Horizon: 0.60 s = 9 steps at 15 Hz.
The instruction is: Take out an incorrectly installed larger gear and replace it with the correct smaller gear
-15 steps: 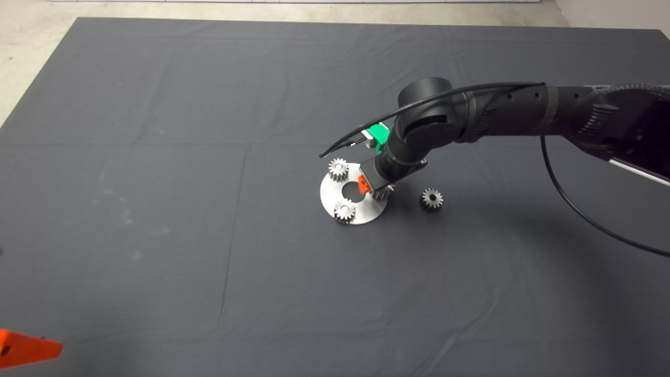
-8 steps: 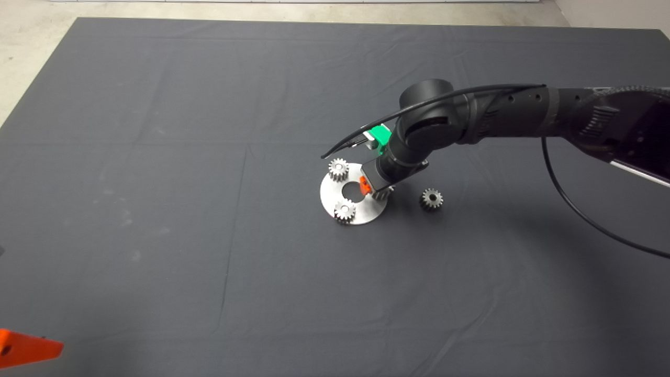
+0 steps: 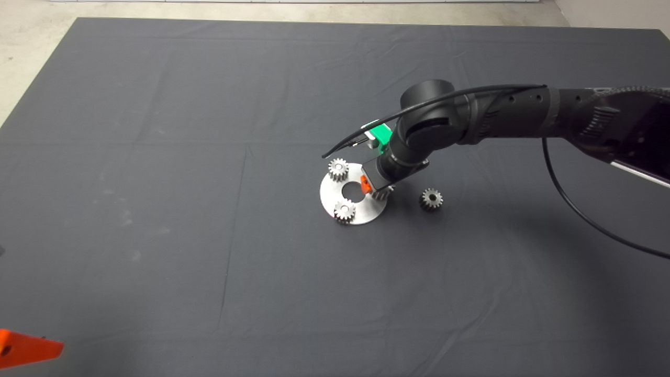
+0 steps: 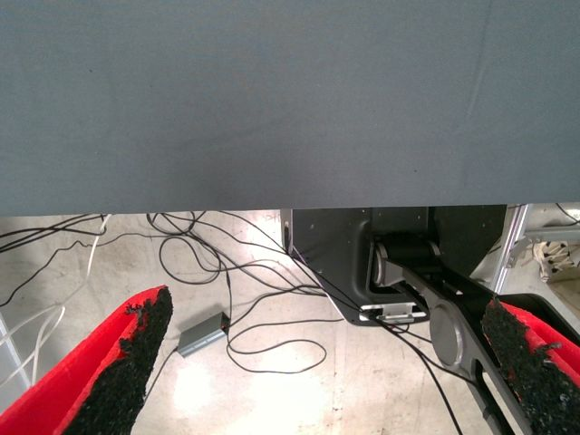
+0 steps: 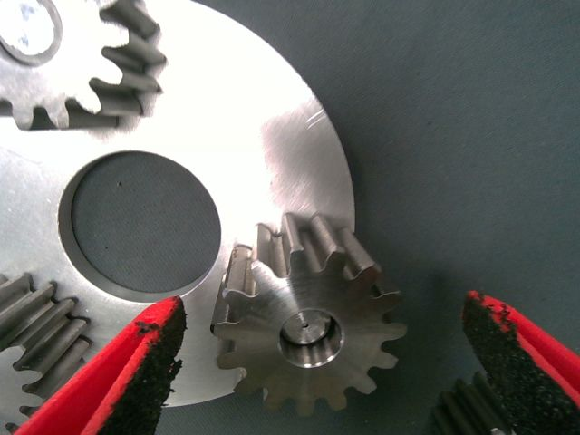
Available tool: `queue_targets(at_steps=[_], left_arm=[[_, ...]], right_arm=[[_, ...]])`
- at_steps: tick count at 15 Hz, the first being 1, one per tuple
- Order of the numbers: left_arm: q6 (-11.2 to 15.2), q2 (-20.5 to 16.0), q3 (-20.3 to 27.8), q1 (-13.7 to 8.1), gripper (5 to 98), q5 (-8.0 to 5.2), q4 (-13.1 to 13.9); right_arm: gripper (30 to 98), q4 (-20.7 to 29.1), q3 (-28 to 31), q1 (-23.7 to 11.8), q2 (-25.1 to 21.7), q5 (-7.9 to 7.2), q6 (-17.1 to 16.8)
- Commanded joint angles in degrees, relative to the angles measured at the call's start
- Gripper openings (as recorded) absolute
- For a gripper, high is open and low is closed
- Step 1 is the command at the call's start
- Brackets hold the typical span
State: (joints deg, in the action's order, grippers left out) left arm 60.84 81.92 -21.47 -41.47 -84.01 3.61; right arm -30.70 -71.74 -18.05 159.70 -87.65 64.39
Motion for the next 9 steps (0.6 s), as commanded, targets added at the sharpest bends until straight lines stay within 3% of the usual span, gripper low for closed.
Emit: queue_targets(at_steps=[1, 9], left_arm=[[-0.3, -0.1, 0.7, -0.1, 88.5, -0.37, 0.4], [-0.4, 0.0, 0.6, -0.1, 88.4, -0.46, 0.3]], right_arm=[[80.4, -2.2, 0.6, -0.9, 0.1, -5.07, 0.4], [75.2, -2.2, 1.4, -1.0, 0.1, -5.10, 0.5]])
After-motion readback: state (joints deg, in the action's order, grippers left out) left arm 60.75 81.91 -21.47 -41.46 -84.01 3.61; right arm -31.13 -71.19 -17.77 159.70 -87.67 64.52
